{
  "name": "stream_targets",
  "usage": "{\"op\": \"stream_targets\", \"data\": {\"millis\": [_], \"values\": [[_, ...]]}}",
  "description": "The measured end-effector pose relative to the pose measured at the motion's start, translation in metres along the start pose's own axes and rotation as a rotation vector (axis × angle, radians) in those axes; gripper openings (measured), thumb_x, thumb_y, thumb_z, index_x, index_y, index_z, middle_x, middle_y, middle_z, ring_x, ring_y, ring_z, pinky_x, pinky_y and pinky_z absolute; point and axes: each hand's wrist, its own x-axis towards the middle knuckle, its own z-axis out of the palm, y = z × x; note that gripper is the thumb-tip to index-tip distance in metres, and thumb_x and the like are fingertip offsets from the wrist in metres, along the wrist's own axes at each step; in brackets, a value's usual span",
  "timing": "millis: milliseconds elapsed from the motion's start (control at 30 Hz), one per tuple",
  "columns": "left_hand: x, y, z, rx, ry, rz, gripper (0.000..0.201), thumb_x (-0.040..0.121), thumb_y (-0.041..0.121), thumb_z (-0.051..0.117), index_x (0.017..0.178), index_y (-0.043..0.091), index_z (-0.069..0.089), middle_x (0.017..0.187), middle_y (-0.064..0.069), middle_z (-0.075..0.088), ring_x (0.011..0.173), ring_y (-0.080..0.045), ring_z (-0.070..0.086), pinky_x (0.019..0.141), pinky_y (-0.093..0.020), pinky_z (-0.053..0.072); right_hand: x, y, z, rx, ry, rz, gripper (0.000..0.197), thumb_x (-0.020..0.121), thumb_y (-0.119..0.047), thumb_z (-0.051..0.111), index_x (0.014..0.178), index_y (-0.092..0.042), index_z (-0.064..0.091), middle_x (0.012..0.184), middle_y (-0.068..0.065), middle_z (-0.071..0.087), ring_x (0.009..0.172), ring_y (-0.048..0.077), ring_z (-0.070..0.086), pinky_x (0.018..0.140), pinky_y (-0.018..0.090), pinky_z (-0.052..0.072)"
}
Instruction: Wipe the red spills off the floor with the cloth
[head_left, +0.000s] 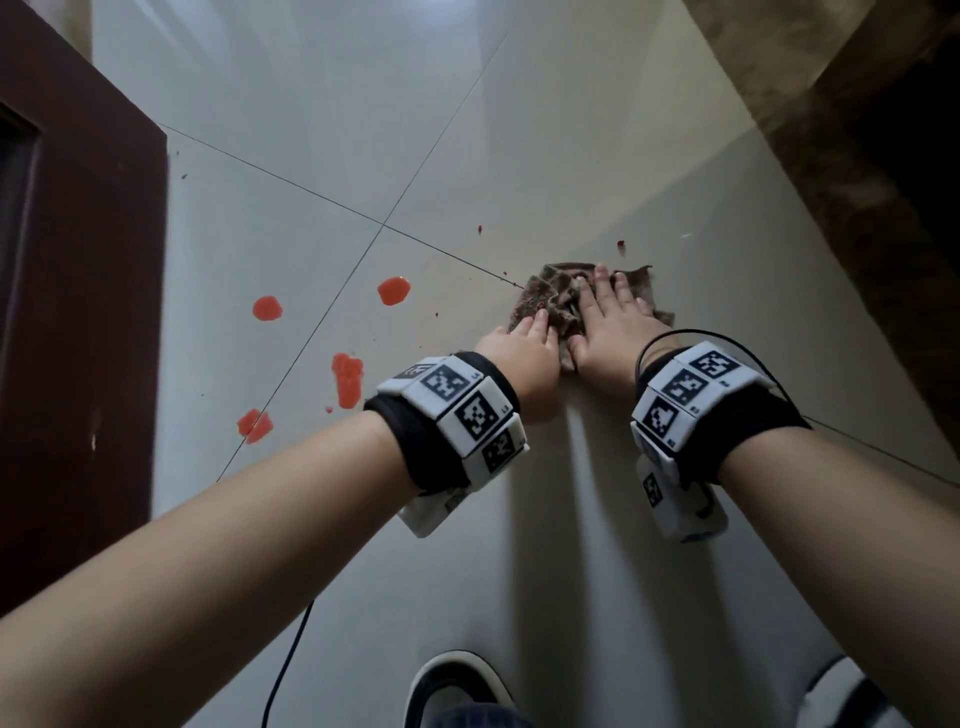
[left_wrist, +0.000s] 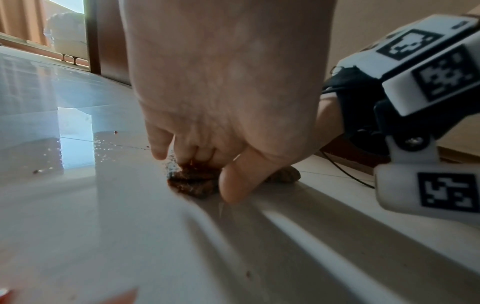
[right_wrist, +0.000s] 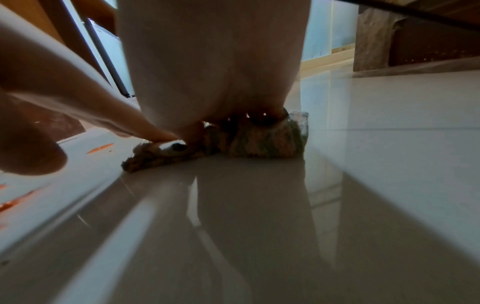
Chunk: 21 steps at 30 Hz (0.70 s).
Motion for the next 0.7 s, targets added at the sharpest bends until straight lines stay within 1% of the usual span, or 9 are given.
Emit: {"op": "stream_targets", "data": {"millis": [200, 333, 467, 533, 567, 600, 633, 667, 700], "values": [[-0.005, -0.010, 0.004, 0.023, 0.029, 0.050, 0.077, 0.092, 0.026, 0.045, 0.151, 0.004, 0.000, 0.160, -0.012, -0.007, 0.149, -0.019, 0.003, 0.120, -0.035, 0.012, -0.004, -0.006, 0.007, 0.033, 0.061, 0.021, 0.065, 0.099, -0.028, 0.031, 0.151, -0.008, -0.001, 0.159, 0.012, -0.010, 0.148, 0.028, -0.006, 0.119, 0.041, 0.001], [0.000, -0.012, 0.010, 0.019, 0.105, 0.077, 0.078, 0.091, 0.021, 0.044, 0.151, 0.004, -0.001, 0.159, -0.013, -0.006, 0.149, -0.020, 0.002, 0.121, -0.034, 0.009, 0.000, -0.004, 0.001, 0.063, 0.134, -0.034, 0.060, 0.098, -0.018, 0.037, 0.151, -0.007, 0.011, 0.160, 0.012, 0.005, 0.148, 0.026, 0.007, 0.118, 0.034, 0.010], [0.004, -0.008, 0.010, 0.033, 0.137, 0.090, 0.076, 0.090, 0.017, 0.044, 0.150, 0.001, 0.002, 0.159, -0.016, -0.002, 0.149, -0.022, 0.004, 0.121, -0.032, 0.009, 0.005, 0.010, -0.005, 0.108, 0.216, -0.075, 0.054, 0.096, -0.009, 0.038, 0.149, -0.013, 0.026, 0.158, 0.006, 0.019, 0.147, 0.017, 0.017, 0.117, 0.029, 0.017], [0.009, -0.007, 0.006, 0.022, 0.181, 0.096, 0.067, 0.088, 0.015, 0.044, 0.148, 0.001, 0.017, 0.157, -0.018, 0.013, 0.146, -0.025, 0.019, 0.117, -0.032, 0.021, 0.004, 0.019, -0.005, 0.188, 0.337, -0.098, 0.049, 0.094, -0.006, 0.040, 0.143, -0.012, 0.040, 0.154, 0.008, 0.032, 0.143, 0.020, 0.029, 0.115, 0.029, 0.023], [0.012, -0.006, 0.004, 0.011, 0.233, 0.101, 0.057, 0.088, 0.014, 0.044, 0.142, 0.002, 0.032, 0.151, -0.018, 0.029, 0.139, -0.027, 0.034, 0.109, -0.033, 0.032, 0.003, 0.023, -0.004, 0.241, 0.429, -0.105, 0.045, 0.093, -0.005, 0.043, 0.137, -0.011, 0.049, 0.149, 0.010, 0.041, 0.139, 0.022, 0.037, 0.112, 0.029, 0.028], [0.015, -0.005, 0.001, 0.002, 0.308, 0.098, 0.044, 0.087, 0.014, 0.044, 0.130, 0.004, 0.047, 0.139, -0.015, 0.046, 0.127, -0.029, 0.048, 0.098, -0.034, 0.041, 0.001, 0.028, -0.003, 0.301, 0.528, -0.095, 0.040, 0.092, -0.006, 0.046, 0.130, -0.010, 0.057, 0.142, 0.011, 0.049, 0.133, 0.024, 0.046, 0.109, 0.030, 0.034], [0.018, -0.005, -0.003, -0.008, 0.387, 0.084, 0.033, 0.088, 0.016, 0.044, 0.118, 0.007, 0.056, 0.126, -0.012, 0.056, 0.115, -0.031, 0.056, 0.087, -0.035, 0.045, -0.001, 0.033, -0.004, 0.355, 0.610, -0.068, 0.036, 0.090, -0.007, 0.050, 0.123, -0.011, 0.063, 0.136, 0.011, 0.056, 0.126, 0.026, 0.053, 0.105, 0.031, 0.039], [0.021, -0.005, -0.008, -0.027, 0.449, 0.066, 0.029, 0.089, 0.018, 0.043, 0.110, 0.008, 0.060, 0.117, -0.011, 0.061, 0.108, -0.031, 0.059, 0.082, -0.035, 0.046, -0.003, 0.037, -0.004, 0.389, 0.666, -0.041, 0.032, 0.089, -0.009, 0.052, 0.118, -0.011, 0.067, 0.130, 0.010, 0.061, 0.120, 0.027, 0.058, 0.100, 0.032, 0.043], [0.023, -0.005, -0.012, -0.046, 0.488, 0.043, 0.028, 0.090, 0.022, 0.044, 0.107, 0.010, 0.061, 0.115, -0.010, 0.063, 0.107, -0.031, 0.059, 0.081, -0.034, 0.045, -0.005, 0.039, -0.005, 0.394, 0.693, -0.024, 0.030, 0.089, -0.012, 0.054, 0.115, -0.012, 0.068, 0.125, 0.010, 0.065, 0.114, 0.029, 0.062, 0.095, 0.034, 0.046]]}}
